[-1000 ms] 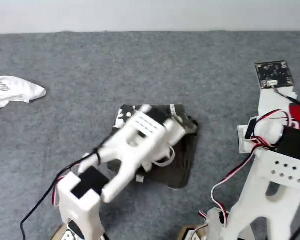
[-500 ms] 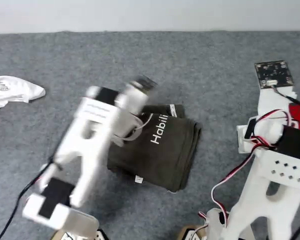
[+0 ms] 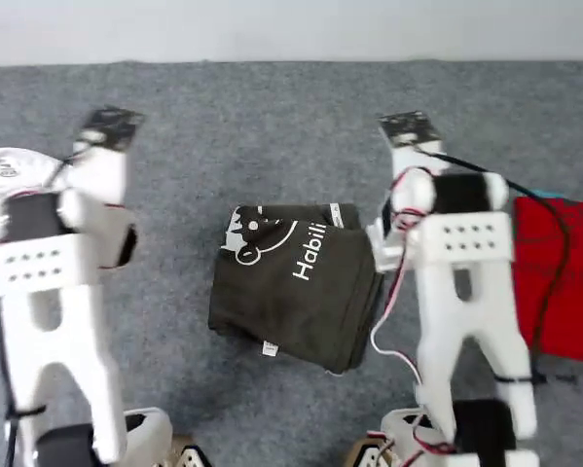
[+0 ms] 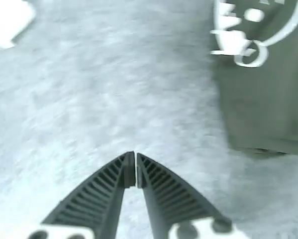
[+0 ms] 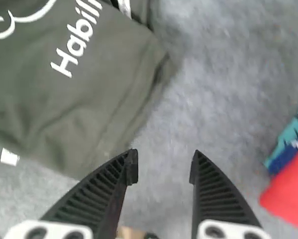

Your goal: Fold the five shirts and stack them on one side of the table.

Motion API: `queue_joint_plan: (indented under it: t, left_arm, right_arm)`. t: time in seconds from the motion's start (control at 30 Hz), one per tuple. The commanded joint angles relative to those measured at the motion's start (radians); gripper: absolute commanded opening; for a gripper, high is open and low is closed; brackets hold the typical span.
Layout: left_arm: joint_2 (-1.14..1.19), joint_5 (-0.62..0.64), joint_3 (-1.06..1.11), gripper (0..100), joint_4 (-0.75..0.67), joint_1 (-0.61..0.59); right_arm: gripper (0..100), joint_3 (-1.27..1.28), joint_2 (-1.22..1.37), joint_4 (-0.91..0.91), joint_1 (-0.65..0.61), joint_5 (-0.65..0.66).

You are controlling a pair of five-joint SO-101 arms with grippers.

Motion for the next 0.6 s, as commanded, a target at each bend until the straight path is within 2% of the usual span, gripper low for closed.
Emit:
queue_joint_plan:
  t: [0.0, 0.23, 0.57]
  left_arm:
    - [-0.064, -0.054, -0.039, 1, 0.015, -0.13]
    - [-0.068, -0.144, -0.039, 1, 0.015, -0.288]
    - [-0.066, -0.189, -0.021, 1, 0.011, -0.315]
  right_arm:
    - [18.4, -0.008, 0.071, -0.101, -0.031, -0.008]
    - [18.6, -0.012, 0.223, -0.255, -0.031, -0.002]
    - [18.6, -0.012, 0.389, -0.371, -0.039, -0.002]
